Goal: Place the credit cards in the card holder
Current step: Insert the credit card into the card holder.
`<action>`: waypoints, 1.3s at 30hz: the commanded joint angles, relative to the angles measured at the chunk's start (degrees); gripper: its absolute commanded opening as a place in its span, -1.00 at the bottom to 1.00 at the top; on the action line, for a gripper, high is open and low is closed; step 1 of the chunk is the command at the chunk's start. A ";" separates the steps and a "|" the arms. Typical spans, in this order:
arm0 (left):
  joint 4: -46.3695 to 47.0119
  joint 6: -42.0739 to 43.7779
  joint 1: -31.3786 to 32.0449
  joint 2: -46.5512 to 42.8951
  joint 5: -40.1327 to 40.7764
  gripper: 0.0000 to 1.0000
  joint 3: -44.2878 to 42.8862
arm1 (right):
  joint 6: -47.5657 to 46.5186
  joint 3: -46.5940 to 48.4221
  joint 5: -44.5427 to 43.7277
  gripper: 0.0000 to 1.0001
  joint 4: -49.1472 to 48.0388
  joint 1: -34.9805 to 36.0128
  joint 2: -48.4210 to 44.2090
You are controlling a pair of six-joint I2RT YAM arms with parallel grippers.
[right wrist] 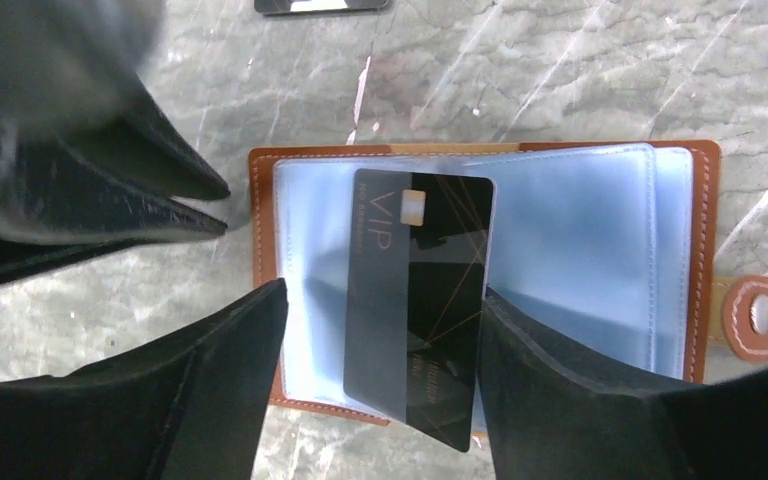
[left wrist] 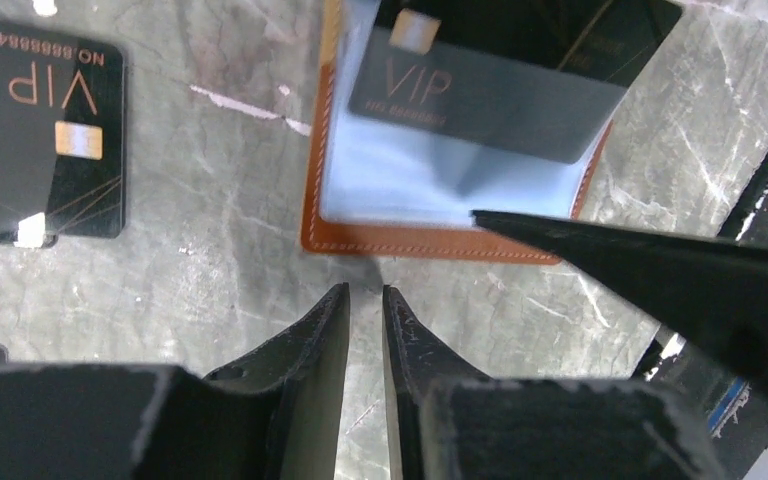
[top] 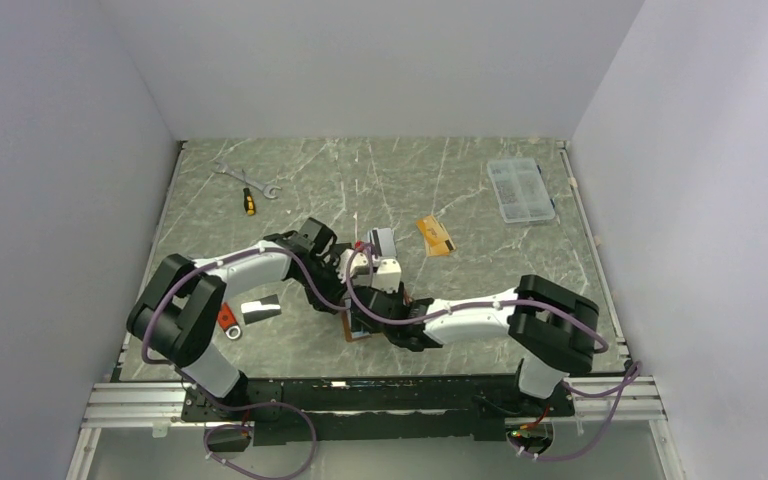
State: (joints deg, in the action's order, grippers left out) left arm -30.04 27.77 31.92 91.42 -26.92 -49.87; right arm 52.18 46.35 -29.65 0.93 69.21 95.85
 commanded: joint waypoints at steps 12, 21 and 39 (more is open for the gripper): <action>-3.62 2.42 -3.66 -6.74 -0.53 -0.51 -0.84 | -4.71 -10.54 10.59 0.51 -5.66 -2.43 -8.84; -0.75 3.17 -0.92 -6.29 1.33 -0.51 0.93 | -4.81 -14.16 14.86 0.38 -8.44 -5.70 -14.20; 4.12 1.97 6.78 -9.36 4.91 -0.51 4.44 | -2.87 -14.48 15.39 0.31 -6.71 -7.97 -14.28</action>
State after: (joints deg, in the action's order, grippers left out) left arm -28.27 29.93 37.21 84.86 -22.50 -45.45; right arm 49.32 30.61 -13.37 -7.14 61.23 80.86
